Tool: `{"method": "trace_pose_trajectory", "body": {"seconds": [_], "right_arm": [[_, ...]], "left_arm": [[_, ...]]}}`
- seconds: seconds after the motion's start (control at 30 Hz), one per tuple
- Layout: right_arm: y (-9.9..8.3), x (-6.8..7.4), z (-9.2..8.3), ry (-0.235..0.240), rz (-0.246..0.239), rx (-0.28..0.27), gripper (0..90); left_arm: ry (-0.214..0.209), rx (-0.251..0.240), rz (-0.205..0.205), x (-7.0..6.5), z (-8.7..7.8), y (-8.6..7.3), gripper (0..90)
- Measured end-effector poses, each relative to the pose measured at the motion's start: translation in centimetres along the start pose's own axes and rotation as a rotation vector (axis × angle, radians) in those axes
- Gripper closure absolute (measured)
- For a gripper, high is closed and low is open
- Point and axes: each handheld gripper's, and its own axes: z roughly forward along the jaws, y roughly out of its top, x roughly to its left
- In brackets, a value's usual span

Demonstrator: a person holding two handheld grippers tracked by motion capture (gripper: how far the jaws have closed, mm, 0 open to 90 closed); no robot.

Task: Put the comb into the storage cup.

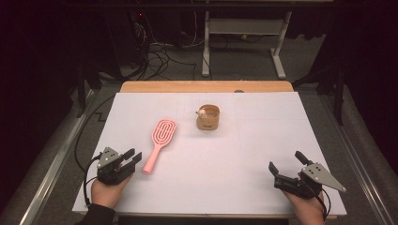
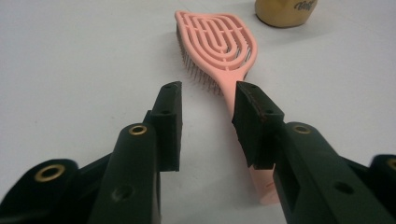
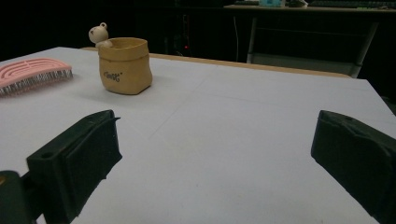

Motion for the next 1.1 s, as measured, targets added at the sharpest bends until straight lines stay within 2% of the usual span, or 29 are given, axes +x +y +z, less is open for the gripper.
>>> {"method": "trace_pose_trajectory", "body": {"seconds": [0.03,0.07,0.2,0.27,0.33,0.4,0.47,0.5,0.63,0.8,0.87,0.93,0.97,1.1], "right_arm": [[0.00,-0.01,-0.01,0.000,-0.001,-0.001,1.6],[0.01,-0.03,-0.03,0.000,-0.001,-0.001,1.6],[0.02,-0.08,-0.06,-0.001,-0.002,-0.003,1.6],[0.03,-0.07,-0.07,-0.002,-0.003,-0.004,1.6],[0.03,-0.06,-0.06,-0.001,-0.004,-0.003,1.6],[0.03,-0.07,-0.05,-0.001,-0.004,-0.003,1.6],[0.04,-0.07,-0.06,-0.001,-0.004,-0.004,1.6],[0.04,-0.08,-0.06,-0.001,-0.004,-0.004,1.6],[0.03,-0.07,-0.05,0.000,-0.005,-0.004,1.6],[0.00,-0.02,-0.01,0.001,-0.004,-0.002,1.6],[0.00,0.01,0.00,0.001,-0.005,-0.002,1.6],[-0.01,0.02,0.01,0.001,-0.006,-0.002,1.6],[-0.01,0.02,0.01,0.001,-0.006,-0.002,1.6],[-0.02,0.03,0.02,0.001,-0.007,-0.002,1.6]], "left_arm": [[0.002,-0.001,0.001,-0.07,0.04,0.03,59.9],[0.005,0.001,0.001,-0.13,0.07,0.08,54.1],[-0.010,-0.005,0.013,-0.17,0.08,0.05,53.7],[-0.011,-0.005,0.001,-0.10,0.10,0.10,43.2],[-0.022,-0.018,-0.012,0.02,0.05,0.07,43.0],[-0.017,-0.018,-0.022,0.06,0.06,0.13,34.1],[-0.013,-0.023,-0.018,0.05,0.05,0.13,32.8],[-0.006,-0.018,-0.017,0.01,0.09,0.18,26.9],[-0.002,-0.014,-0.014,-0.11,0.18,0.24,18.4],[0.005,-0.012,-0.012,-0.20,0.26,0.31,13.7],[0.005,-0.008,-0.016,-0.19,0.31,0.35,7.7],[0.010,-0.009,-0.017,-0.20,0.34,0.36,5.9],[0.013,-0.006,-0.018,-0.20,0.36,0.39,1.3],[0.018,-0.004,-0.019,-0.26,0.43,0.43,0.0]]}}
